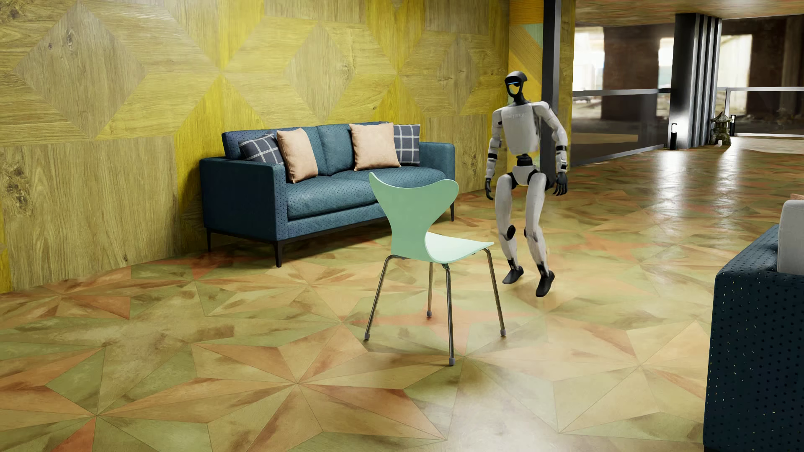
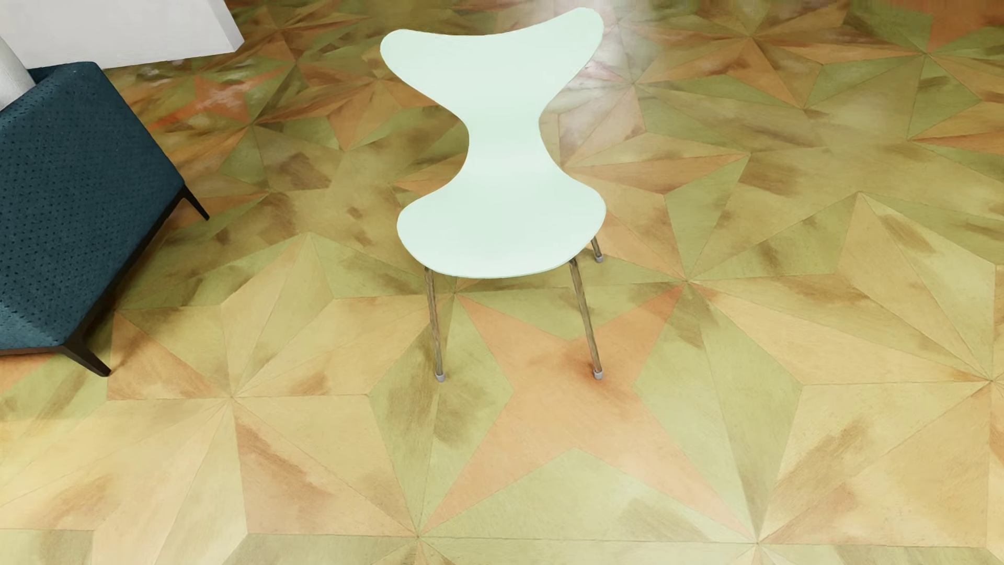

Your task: Move towards the light green chair

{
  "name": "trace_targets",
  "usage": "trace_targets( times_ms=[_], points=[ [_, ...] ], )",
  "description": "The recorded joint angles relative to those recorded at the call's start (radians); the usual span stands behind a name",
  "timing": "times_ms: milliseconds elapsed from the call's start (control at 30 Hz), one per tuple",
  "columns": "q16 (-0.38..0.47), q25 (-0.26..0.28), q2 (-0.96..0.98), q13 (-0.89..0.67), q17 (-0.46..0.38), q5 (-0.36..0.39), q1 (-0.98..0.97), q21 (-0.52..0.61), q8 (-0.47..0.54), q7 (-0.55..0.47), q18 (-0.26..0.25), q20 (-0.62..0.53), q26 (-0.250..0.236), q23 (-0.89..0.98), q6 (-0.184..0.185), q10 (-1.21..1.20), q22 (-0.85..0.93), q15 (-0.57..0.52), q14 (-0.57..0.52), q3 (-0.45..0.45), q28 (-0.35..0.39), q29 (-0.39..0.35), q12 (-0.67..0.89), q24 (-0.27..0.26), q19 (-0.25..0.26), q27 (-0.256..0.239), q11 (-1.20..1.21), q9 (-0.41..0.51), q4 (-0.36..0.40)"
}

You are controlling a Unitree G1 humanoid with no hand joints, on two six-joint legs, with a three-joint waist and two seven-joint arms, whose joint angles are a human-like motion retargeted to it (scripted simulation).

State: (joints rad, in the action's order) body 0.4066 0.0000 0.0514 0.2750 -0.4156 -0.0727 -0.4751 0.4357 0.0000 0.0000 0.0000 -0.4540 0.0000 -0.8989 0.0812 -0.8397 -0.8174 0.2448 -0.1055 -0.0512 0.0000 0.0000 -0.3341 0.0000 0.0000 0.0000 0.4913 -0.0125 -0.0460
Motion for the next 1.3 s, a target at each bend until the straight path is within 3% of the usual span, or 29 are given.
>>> trace_targets(
  times_ms=[67,100,167,200,267,300,367,433,467,500,567,633,767,833,900,967,1033,1100,1200,1300],
  points=[
    [0.004,0.000,-0.056,0.005,-0.009,0.005,0.006,0.034,0.000,0.000,0.000,0.009,0.000,0.007,-0.018,0.276,0.018,0.058,0.075,-0.022,0.000,0.000,0.008,0.000,0.000,0.000,-0.006,0.000,0.005],
    [0.002,0.000,-0.074,0.005,-0.017,0.013,0.015,0.046,0.000,0.000,0.000,0.009,0.000,0.008,-0.021,0.415,0.023,0.086,0.165,-0.036,0.000,0.000,0.013,0.000,0.000,0.000,-0.006,-0.005,-0.004],
    [-0.012,0.000,-0.121,0.000,-0.030,0.021,0.027,0.032,0.000,0.000,0.000,0.002,0.000,-0.007,-0.025,0.424,0.034,0.146,0.324,-0.048,0.000,0.000,0.005,0.000,0.000,0.000,0.014,-0.004,-0.039],
    [-0.019,0.000,-0.147,-0.001,-0.036,0.021,0.022,0.013,0.000,0.000,0.000,-0.007,0.000,-0.015,-0.028,0.424,0.041,0.174,0.298,-0.048,0.000,0.000,-0.003,0.000,0.000,0.000,0.028,0.000,-0.049],
    [-0.033,0.000,-0.182,-0.002,-0.040,0.013,-0.008,-0.051,0.000,0.000,0.000,-0.036,0.000,-0.028,-0.039,0.383,0.046,0.192,0.059,-0.046,0.000,0.000,-0.018,0.000,0.000,0.000,0.063,-0.001,-0.058],
    [-0.038,0.000,-0.186,-0.006,-0.037,-0.001,-0.025,-0.086,0.000,0.000,0.000,-0.056,0.000,-0.033,-0.051,0.336,0.036,0.156,-0.048,-0.041,0.000,0.000,-0.021,0.000,0.000,0.000,0.088,-0.002,-0.059],
    [-0.041,0.000,-0.171,-0.013,-0.014,-0.052,-0.026,-0.153,0.000,0.000,0.000,-0.106,0.000,-0.039,-0.094,0.238,-0.014,-0.040,-0.102,-0.018,0.000,0.000,-0.010,0.000,0.000,0.000,0.180,0.015,-0.041],
    [-0.019,0.000,0.004,-0.025,-0.001,-0.121,0.019,-0.143,0.000,0.000,0.000,-0.134,0.000,-0.008,-0.131,0.243,-0.042,-0.357,-0.036,0.000,0.000,0.000,0.013,0.000,0.000,0.000,0.426,0.007,-0.016],
    [-0.002,0.000,0.113,-0.033,0.001,-0.149,0.038,-0.125,0.000,0.000,0.000,-0.136,0.000,0.024,-0.147,0.254,-0.039,-0.442,-0.004,0.010,0.000,0.000,0.026,0.000,0.000,0.000,0.560,0.003,-0.005],
    [0.021,0.000,0.224,-0.044,0.000,-0.173,0.056,-0.105,0.000,0.000,0.000,-0.132,0.000,0.067,-0.164,0.262,-0.026,-0.461,0.026,0.022,0.000,0.000,0.038,0.000,0.000,0.000,0.698,0.003,0.006],
    [0.065,0.000,0.355,-0.061,0.009,-0.163,0.085,-0.101,0.000,0.000,0.000,-0.097,0.000,0.140,-0.158,0.276,-0.020,-0.314,0.060,0.069,0.000,0.000,0.086,0.000,0.000,0.000,0.805,0.018,0.007],
    [0.097,0.000,0.429,-0.067,0.018,-0.137,0.113,-0.116,0.000,0.000,0.000,-0.042,0.000,0.176,-0.134,0.301,-0.034,-0.257,0.098,0.119,0.000,0.000,0.143,0.000,0.000,0.000,0.736,0.023,0.000],
    [0.144,0.000,0.369,-0.053,0.013,-0.073,0.160,-0.096,0.000,0.000,0.000,0.071,0.000,0.173,-0.097,0.354,0.009,-0.291,0.183,0.184,0.000,0.000,0.236,0.000,0.000,0.000,0.191,-0.005,-0.006],
    [0.168,0.000,0.304,-0.040,0.023,-0.066,0.204,-0.065,0.000,0.000,0.000,0.087,0.000,0.111,-0.117,0.377,0.066,-0.283,0.268,0.174,0.000,0.000,0.278,0.000,0.000,0.000,0.015,-0.028,0.006],
    [0.185,0.000,0.283,-0.036,0.038,-0.073,0.293,0.001,0.000,0.000,0.000,0.084,0.000,0.024,-0.160,0.349,0.127,-0.321,0.375,0.110,0.000,0.000,0.314,0.000,0.000,0.000,-0.029,-0.060,0.012],
    [0.151,0.000,0.268,-0.056,0.051,-0.091,0.309,0.101,0.000,0.000,0.000,0.123,0.000,-0.059,-0.186,0.339,0.140,-0.319,0.399,0.040,0.000,0.000,0.304,0.000,0.000,0.000,-0.023,-0.070,0.016],
    [0.064,0.000,0.232,-0.076,0.046,-0.083,0.292,0.112,0.000,0.000,0.000,0.155,0.000,-0.081,-0.165,0.371,0.072,-0.298,0.405,0.038,0.000,0.000,0.244,0.000,0.000,0.000,-0.026,-0.080,0.014],
    [-0.010,0.000,0.196,-0.084,0.038,-0.073,0.303,0.056,0.000,0.000,0.000,0.092,0.000,-0.039,-0.148,0.383,-0.023,-0.252,0.404,0.040,0.000,0.000,0.185,0.000,0.000,0.000,-0.037,-0.086,0.010],
    [-0.076,0.000,0.165,-0.110,0.043,-0.073,0.334,-0.037,0.000,0.000,0.000,-0.115,0.000,0.050,-0.142,0.381,-0.158,-0.208,0.431,0.047,0.000,0.000,0.115,0.000,0.000,0.000,-0.038,-0.089,0.005],
    [-0.110,0.000,0.151,-0.132,0.053,-0.065,0.355,-0.079,0.000,0.000,0.000,-0.121,0.000,0.097,-0.130,0.385,-0.230,-0.164,0.443,0.060,0.000,0.000,0.046,0.000,0.000,0.000,-0.021,-0.087,-0.004]
  ],
)
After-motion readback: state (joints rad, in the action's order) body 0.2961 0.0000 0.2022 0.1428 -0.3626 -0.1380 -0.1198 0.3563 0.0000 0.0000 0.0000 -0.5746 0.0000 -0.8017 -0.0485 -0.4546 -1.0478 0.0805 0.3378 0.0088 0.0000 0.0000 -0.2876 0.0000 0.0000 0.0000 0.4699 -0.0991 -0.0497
